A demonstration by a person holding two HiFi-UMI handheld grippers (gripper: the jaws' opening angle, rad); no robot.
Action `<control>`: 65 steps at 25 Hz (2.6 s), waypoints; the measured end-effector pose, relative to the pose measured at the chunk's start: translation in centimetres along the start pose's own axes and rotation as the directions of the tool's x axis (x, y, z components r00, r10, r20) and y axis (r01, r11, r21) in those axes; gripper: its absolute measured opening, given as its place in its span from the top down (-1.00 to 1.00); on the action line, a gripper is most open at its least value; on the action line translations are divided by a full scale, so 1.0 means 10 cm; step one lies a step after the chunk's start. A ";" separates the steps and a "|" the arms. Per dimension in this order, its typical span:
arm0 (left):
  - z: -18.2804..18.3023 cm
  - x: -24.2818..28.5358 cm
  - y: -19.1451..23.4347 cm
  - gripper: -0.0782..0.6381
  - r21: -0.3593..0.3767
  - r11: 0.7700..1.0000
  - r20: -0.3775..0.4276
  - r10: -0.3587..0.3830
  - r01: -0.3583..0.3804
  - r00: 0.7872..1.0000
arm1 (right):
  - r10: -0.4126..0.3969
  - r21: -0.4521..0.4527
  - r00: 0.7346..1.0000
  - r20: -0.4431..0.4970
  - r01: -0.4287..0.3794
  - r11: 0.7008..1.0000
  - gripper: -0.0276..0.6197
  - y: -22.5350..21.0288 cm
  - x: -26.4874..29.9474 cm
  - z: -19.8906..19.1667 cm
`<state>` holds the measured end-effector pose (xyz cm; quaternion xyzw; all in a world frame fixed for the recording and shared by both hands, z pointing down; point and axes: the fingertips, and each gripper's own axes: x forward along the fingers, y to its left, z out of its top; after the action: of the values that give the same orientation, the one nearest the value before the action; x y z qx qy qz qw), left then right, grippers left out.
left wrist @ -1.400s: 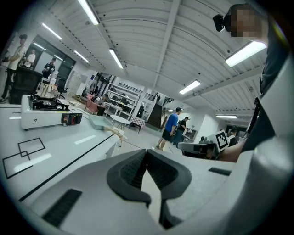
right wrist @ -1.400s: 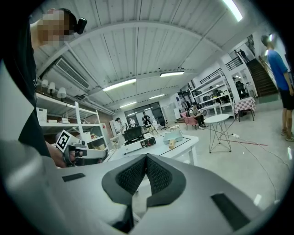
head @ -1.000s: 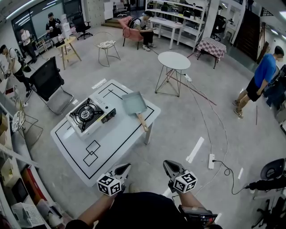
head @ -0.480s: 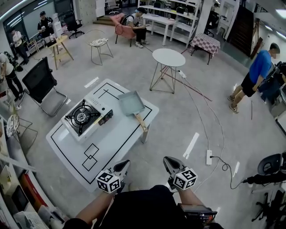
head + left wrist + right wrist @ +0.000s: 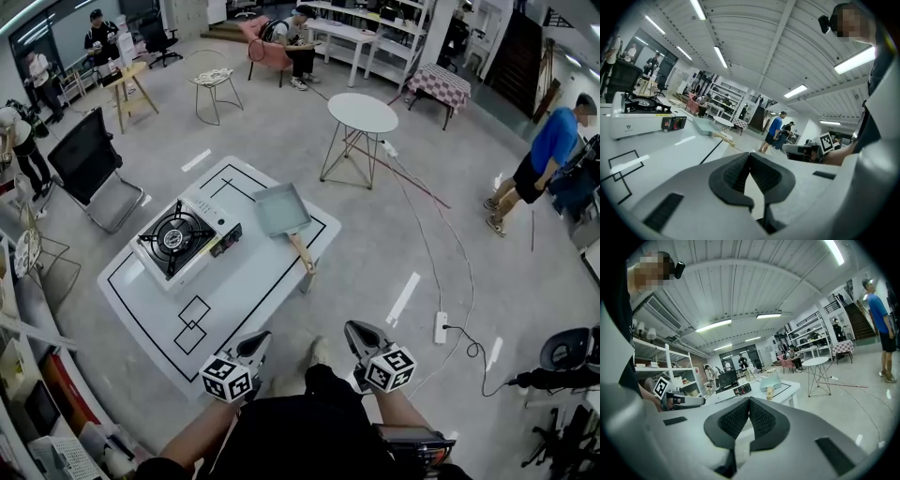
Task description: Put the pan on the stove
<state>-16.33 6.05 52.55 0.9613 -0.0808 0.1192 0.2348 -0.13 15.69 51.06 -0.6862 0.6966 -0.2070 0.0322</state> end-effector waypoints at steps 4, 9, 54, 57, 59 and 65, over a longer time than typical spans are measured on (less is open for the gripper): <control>-0.04 0.01 0.10 0.76 -0.019 0.999 -0.008 0.032 -0.032 0.999 | 0.031 0.015 0.999 -0.015 -0.031 0.999 0.84 -0.04 0.19 -0.04; 0.01 0.12 0.23 0.76 -0.034 0.997 -0.010 0.071 -0.071 0.997 | 0.081 0.023 0.996 -0.029 -0.081 0.996 0.84 -0.12 0.45 0.01; 0.84 2.03 1.29 0.76 -0.241 0.940 -0.067 0.233 -0.243 0.970 | 0.319 0.052 0.944 -0.080 -0.316 0.947 0.83 -1.80 2.48 1.19; 0.84 2.08 1.34 0.76 -0.267 0.935 -0.070 0.223 -0.233 0.972 | 0.318 0.060 0.944 -0.088 -0.313 0.948 0.84 -1.81 2.54 1.18; 0.83 2.11 1.35 0.75 -0.264 0.938 -0.077 0.212 -0.225 0.974 | 0.315 0.065 0.944 -0.093 -0.310 0.948 0.84 -1.82 2.58 1.16; 0.80 2.18 1.43 0.75 -0.290 0.934 -0.102 0.185 -0.207 0.977 | 0.312 0.078 0.945 -0.097 -0.306 0.949 0.84 -1.79 2.70 1.16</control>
<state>3.08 -12.39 57.70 0.8968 -0.1849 0.1636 0.3671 19.03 -12.85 52.89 -0.5550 0.7895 -0.2577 0.0477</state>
